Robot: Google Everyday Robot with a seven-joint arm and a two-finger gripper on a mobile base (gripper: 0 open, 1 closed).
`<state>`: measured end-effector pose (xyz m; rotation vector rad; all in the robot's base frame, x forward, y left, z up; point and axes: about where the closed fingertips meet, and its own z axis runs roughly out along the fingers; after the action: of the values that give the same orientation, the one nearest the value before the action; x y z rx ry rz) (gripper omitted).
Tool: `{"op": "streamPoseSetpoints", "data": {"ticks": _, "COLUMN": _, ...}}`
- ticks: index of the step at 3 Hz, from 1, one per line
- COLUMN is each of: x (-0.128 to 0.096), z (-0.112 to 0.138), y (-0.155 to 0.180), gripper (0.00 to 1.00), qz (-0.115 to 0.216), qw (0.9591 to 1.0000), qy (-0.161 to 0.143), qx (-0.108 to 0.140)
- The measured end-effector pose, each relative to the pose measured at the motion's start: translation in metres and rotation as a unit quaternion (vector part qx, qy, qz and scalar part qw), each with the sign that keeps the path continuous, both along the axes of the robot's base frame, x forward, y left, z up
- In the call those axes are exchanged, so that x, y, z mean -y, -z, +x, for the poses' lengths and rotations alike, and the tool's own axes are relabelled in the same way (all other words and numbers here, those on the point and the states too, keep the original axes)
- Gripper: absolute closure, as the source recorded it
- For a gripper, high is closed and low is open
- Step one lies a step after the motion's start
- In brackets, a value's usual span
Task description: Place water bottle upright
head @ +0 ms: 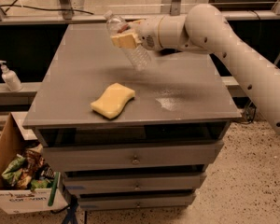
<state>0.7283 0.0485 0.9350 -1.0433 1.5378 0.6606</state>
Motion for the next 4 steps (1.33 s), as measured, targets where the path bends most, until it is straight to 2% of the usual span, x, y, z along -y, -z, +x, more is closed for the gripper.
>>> {"op": "streamPoseSetpoints", "data": {"ticks": 1, "x": -0.003, "z": 0.000, "y": -0.002, "gripper": 1.00, "qz": 0.035, "qw": 0.9994, "qy": -0.002, "qx": 0.004}}
{"op": "streamPoseSetpoints", "data": {"ticks": 2, "x": 0.002, "z": 0.000, "y": -0.006, "gripper": 1.00, "qz": 0.095, "qw": 0.9954, "qy": 0.000, "qx": 0.010}}
{"op": "streamPoseSetpoints", "data": {"ticks": 3, "x": 0.009, "z": -0.003, "y": -0.015, "gripper": 1.00, "qz": 0.144, "qw": 0.9893, "qy": -0.005, "qx": 0.024}}
{"op": "streamPoseSetpoints", "data": {"ticks": 4, "x": 0.017, "z": -0.006, "y": -0.024, "gripper": 1.00, "qz": 0.176, "qw": 0.9837, "qy": -0.008, "qx": 0.039}}
